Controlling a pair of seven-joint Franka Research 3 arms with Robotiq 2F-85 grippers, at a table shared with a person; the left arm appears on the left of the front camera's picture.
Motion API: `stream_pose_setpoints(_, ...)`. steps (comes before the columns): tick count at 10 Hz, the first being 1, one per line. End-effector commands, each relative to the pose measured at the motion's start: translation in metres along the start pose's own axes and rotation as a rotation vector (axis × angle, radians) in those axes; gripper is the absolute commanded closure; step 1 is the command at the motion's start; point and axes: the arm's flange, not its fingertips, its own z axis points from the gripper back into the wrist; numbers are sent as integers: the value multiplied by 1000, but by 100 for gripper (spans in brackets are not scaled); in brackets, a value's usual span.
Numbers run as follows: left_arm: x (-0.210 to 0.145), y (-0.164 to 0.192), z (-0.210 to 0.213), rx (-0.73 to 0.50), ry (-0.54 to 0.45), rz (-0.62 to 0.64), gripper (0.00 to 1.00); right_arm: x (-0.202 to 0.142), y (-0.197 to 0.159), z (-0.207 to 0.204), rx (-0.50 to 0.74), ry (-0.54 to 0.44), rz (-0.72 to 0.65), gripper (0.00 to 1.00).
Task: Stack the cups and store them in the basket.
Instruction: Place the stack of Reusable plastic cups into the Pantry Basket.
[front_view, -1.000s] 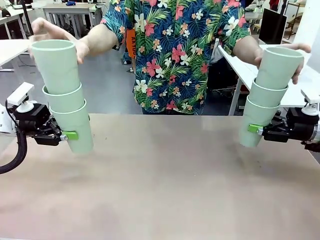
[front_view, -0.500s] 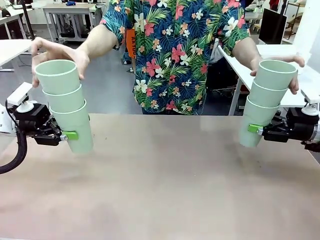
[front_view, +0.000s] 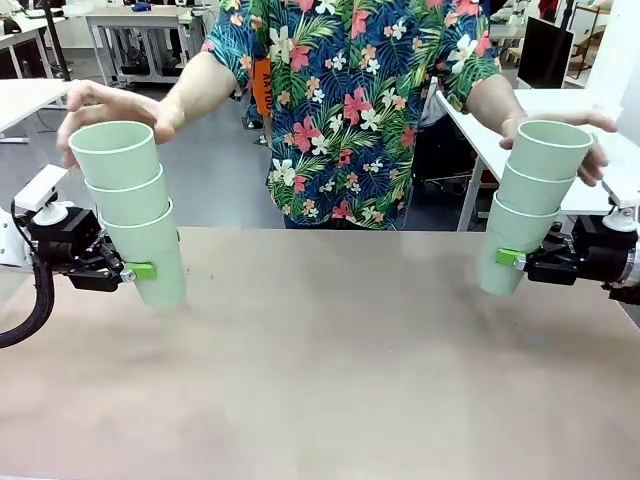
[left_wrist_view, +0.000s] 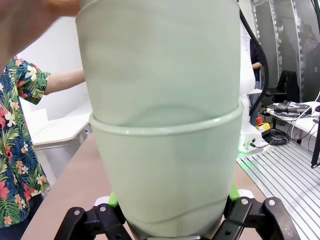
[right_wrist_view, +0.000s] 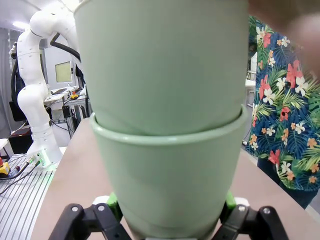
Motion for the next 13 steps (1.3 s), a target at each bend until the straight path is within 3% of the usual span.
stream_pose_setpoints(1,4,-1,0,-3,-5,-8,15,3,0,-1,0,0,7,15)
stream_pose_setpoints(13,4,-1,0,-3,-5,-8,15,3,0,-1,0,0,7,15)
